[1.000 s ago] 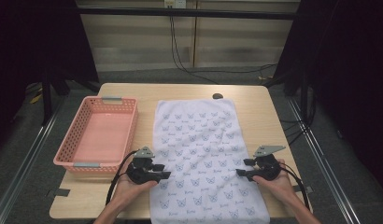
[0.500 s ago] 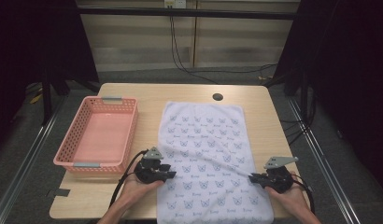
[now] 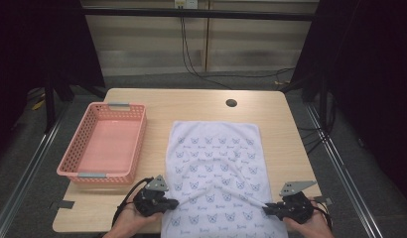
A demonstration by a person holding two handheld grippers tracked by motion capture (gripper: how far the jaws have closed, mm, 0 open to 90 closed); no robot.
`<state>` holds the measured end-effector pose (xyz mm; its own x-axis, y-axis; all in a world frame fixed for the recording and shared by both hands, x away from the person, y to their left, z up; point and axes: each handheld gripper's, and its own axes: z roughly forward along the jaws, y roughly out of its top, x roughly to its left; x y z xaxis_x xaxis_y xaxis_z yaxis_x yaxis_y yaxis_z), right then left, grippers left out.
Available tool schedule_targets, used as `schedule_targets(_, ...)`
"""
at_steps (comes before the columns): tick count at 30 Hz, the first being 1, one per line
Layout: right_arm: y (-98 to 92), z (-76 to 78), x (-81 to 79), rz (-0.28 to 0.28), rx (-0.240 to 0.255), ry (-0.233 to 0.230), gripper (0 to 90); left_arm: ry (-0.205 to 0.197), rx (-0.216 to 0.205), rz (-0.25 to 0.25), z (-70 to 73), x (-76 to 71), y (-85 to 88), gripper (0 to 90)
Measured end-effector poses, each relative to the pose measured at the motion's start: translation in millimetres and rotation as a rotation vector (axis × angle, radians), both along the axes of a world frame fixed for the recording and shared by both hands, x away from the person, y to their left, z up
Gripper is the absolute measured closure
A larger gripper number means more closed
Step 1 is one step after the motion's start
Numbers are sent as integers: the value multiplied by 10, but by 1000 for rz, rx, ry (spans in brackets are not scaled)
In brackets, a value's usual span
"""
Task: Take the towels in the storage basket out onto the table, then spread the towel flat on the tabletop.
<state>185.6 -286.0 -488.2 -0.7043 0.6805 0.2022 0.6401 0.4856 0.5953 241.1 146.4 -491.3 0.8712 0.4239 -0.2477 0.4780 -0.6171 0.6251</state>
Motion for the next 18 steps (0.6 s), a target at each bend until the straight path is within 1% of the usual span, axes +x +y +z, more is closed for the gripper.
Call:
schedule_targets(1,-2,0,-5,12,7,-2,703,9,0,-5,7,-2,32,864)
schedule_targets(2,-7,6,-3,10,23,3,606,9,0,-5,7,-2,32,820)
schedule_targets(3,-25,16,18,-4,30,-19,598,26,-48,47,4,56,71,765)
schedule_targets(4,-53,35,47,-23,46,-38,596,26,-48,47,4,56,71,723)
schedule_targets(5,-53,35,47,-23,46,-38,596,36,-68,66,1,94,73,723)
schedule_targets(6,-99,76,134,-44,79,-77,580,37,-72,63,6,136,70,704)
schedule_targets(7,-113,93,190,-61,82,-88,579,23,-76,74,13,168,51,685)
schedule_targets(8,-122,104,255,-73,79,-100,571,21,-93,101,43,266,13,654)
schedule_targets(9,-127,109,327,-87,80,-117,566,21,-93,101,43,266,13,627)
schedule_targets(10,-127,109,327,-87,80,-117,566,15,-101,122,67,323,-4,627)
schedule_targets(11,-126,115,405,-102,77,-127,567,17,-121,142,87,379,-20,608)
schedule_targets(12,-110,128,477,-109,62,-140,570,18,-135,148,105,441,-34,594)
schedule_targets(13,-96,142,550,-112,59,-157,568,-4,-132,164,121,493,-61,581)
schedule_targets(14,-59,159,701,-114,54,-173,566,-20,-119,173,133,617,-104,566)
schedule_targets(15,-43,163,775,-116,42,-183,565,-20,-119,173,133,617,-104,563)
schedule_targets(16,-29,157,851,-120,45,-185,562,-28,-119,181,131,680,-125,562)
schedule_targets(17,-18,141,928,-122,42,-182,563,-37,-114,193,123,776,-164,557)
schedule_targets(18,-18,141,928,-122,42,-182,563,-37,-114,193,123,776,-164,547)
